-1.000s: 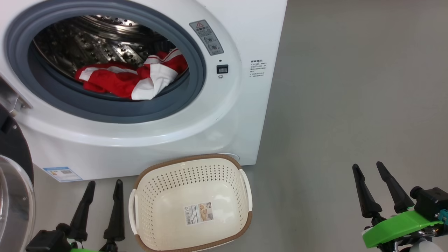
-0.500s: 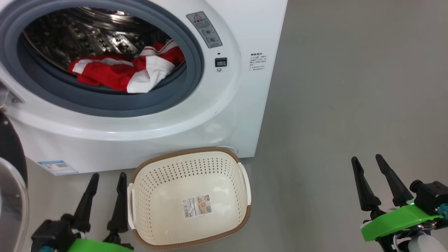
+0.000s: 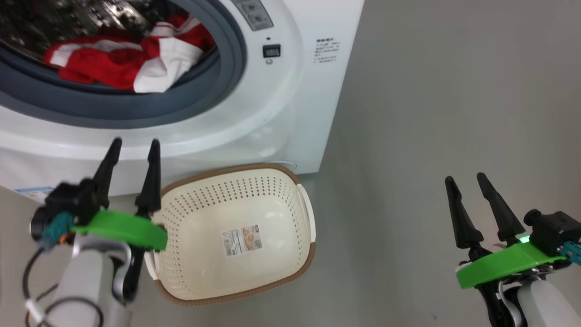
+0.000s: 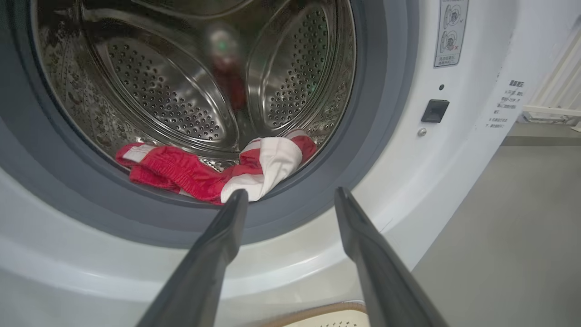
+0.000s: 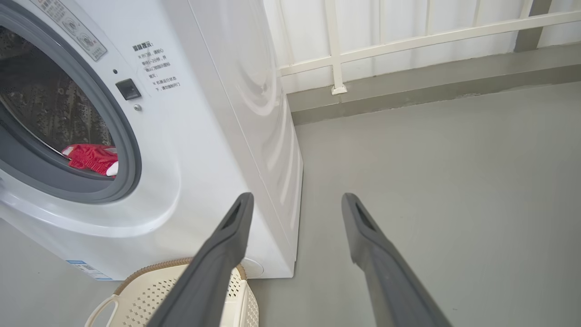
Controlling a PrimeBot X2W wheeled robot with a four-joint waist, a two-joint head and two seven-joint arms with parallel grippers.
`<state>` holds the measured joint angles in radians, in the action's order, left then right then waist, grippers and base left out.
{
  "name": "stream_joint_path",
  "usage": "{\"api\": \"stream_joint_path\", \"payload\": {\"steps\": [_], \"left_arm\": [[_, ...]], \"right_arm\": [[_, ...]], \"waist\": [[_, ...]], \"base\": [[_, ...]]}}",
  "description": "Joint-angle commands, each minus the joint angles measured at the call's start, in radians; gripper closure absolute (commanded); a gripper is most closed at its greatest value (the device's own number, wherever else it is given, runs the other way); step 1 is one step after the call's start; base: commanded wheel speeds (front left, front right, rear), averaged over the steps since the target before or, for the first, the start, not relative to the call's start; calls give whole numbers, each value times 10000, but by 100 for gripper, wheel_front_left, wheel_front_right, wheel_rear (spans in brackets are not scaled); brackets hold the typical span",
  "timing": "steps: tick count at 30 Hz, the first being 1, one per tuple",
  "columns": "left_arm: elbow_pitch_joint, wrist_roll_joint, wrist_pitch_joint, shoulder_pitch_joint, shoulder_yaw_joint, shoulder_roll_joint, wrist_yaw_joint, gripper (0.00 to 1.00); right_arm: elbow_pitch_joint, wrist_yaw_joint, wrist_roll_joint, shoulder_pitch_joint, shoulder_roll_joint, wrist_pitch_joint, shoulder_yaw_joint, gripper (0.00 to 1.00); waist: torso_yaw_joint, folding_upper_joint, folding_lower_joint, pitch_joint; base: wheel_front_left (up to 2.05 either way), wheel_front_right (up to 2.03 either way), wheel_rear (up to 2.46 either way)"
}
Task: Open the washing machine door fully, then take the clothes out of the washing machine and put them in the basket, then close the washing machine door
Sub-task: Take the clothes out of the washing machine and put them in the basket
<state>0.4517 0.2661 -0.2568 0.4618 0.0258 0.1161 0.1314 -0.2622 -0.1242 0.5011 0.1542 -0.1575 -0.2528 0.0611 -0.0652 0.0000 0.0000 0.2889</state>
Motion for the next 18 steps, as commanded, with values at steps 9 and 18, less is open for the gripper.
{"api": "stream_joint_path", "payload": {"steps": [9,18], "left_arm": [[2770,22,-49,2947,614,905,-8,0],[5129,68,132,5551,1464,1264,-8,0]], "right_arm": [[317,-65,4,675,64,-90,304,0],[427,-65,3,1049,239,-90,343,0]], "waist": [[-603,0,0,1159],[-871,0,0,1976]], "base": [[0,0,0],[0,0,0]]}}
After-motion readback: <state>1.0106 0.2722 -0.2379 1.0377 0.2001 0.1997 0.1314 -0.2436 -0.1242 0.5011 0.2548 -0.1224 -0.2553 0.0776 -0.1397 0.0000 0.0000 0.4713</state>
